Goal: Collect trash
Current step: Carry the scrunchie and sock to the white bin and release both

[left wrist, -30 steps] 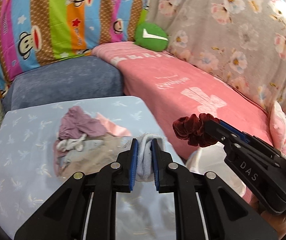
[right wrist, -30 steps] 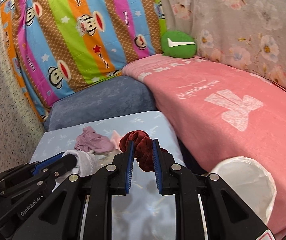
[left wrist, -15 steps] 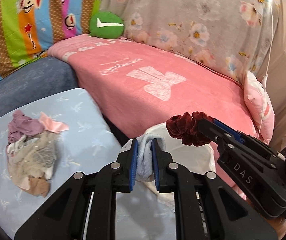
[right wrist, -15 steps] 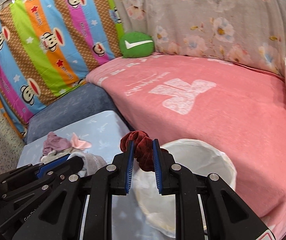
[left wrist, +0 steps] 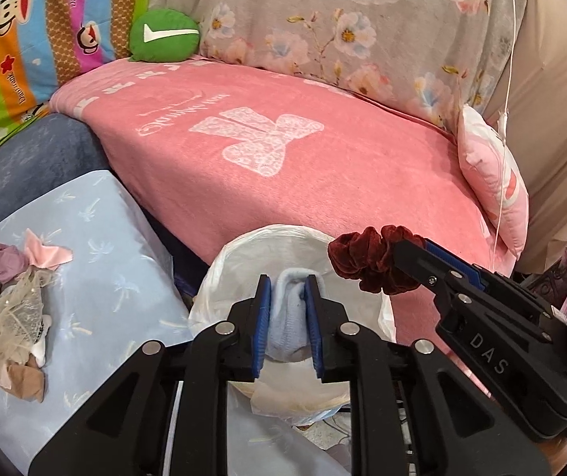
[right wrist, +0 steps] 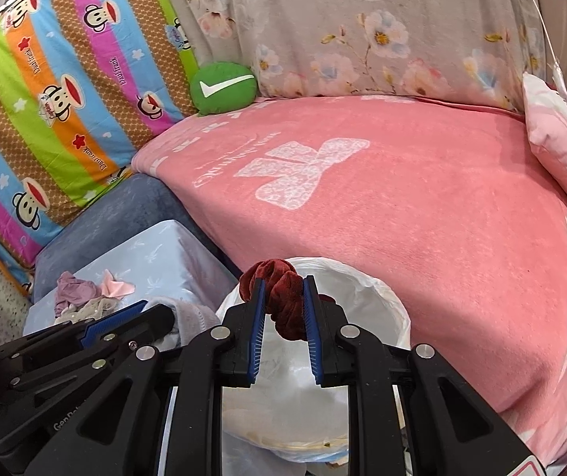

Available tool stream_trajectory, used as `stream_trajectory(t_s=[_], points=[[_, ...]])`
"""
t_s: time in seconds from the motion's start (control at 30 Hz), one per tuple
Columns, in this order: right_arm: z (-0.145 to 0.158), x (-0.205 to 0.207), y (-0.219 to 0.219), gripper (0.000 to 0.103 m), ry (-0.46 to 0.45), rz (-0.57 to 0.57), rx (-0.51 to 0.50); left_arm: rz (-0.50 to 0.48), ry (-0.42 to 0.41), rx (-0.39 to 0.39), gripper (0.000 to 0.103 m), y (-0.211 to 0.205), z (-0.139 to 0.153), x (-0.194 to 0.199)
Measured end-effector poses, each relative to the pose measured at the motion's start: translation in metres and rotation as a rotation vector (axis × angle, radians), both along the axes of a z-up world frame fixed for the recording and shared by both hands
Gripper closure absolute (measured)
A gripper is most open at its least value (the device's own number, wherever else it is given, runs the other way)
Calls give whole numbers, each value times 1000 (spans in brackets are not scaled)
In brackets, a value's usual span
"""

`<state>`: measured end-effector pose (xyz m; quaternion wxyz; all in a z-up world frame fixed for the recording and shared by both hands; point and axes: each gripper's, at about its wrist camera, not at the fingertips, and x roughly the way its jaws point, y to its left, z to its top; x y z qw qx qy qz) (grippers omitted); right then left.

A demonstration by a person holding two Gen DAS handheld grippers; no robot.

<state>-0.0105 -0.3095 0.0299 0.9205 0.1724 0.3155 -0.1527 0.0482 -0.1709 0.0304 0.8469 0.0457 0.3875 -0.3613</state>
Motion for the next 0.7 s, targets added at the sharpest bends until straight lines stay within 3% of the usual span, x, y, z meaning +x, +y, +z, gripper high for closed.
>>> stream_trajectory(t_s=[0.03, 0.1, 0.17, 0.37, 0.7], points=[[-1, 0, -1, 84, 1, 0, 3, 4, -4, 0, 77, -2, -1, 0], [-2, 0, -3, 80, 3, -5, 6, 17, -8, -2, 47, -2, -1, 1], [-2, -2, -5, 78, -1, -16, 6, 43, -26, -3, 40, -1, 0, 2], [-2, -1, -5, 68, -10, -23, 1, 62, -23, 29, 39, 0, -4, 7], [-5, 2, 5, 67, 2, 6, -3, 90, -15, 30, 39, 12, -8, 10]])
